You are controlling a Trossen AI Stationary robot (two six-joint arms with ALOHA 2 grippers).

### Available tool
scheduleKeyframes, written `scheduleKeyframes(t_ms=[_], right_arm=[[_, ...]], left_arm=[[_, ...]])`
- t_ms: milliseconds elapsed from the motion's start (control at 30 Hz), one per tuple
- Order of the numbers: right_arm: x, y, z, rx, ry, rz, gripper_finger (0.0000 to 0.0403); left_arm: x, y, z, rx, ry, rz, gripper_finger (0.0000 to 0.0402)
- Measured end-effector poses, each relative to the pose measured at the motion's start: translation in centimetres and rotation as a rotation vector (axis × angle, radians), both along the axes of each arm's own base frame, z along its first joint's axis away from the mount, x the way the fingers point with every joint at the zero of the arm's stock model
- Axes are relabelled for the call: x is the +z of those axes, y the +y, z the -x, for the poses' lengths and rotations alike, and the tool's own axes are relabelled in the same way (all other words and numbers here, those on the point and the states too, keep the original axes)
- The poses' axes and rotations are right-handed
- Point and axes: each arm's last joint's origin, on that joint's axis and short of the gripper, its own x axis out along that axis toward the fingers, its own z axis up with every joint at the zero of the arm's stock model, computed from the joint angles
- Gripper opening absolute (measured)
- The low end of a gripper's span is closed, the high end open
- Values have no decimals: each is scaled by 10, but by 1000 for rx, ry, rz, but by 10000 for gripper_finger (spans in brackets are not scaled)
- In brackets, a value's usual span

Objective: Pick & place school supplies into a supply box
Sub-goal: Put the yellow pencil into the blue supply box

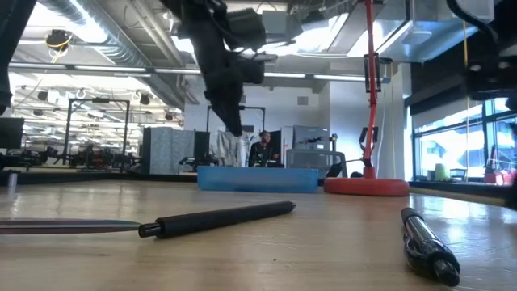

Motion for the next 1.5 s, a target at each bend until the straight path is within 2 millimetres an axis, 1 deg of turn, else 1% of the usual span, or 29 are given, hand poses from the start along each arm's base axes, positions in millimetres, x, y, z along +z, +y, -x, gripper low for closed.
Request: scheduleKeyframes(t_ms=[133,300,400,500,600,733,867,967,1133,1300,1500], right_arm=[[-3,-17,-24,109,-7,-3,26],[-8,-38,-40,199,-17,34,25],[-9,-47,-45,216,-4,68,25],[-9,-52,-50,248,1,82,25],[-9,-57,-55,264,-3,86,25],[-8,-65,-62,287,-7,63,25],[-7,-75,-74,331,-35,18,25],[-5,-81,-85,396,-84,-23,25],[1,-95,-105,499,-203,-53,25],[6,-111,-118,551,-284,-39,25],[-1,-120,-126,585,-303,-27,25]], left_arm=[[13,-17,12,-27,30,13,84],[30,-39,33,-39,-34,12,82],[33,-50,50,-26,-80,16,83],[29,-59,70,11,-122,36,81],[16,-68,86,38,-178,58,78],[-15,-79,102,60,-248,96,75],[-50,-89,111,49,-325,151,76],[-69,-94,114,-3,-398,193,79],[-80,-100,116,-39,-504,197,86],[-89,-107,111,-60,-505,192,96],[-103,-110,99,-64,-532,160,106]])
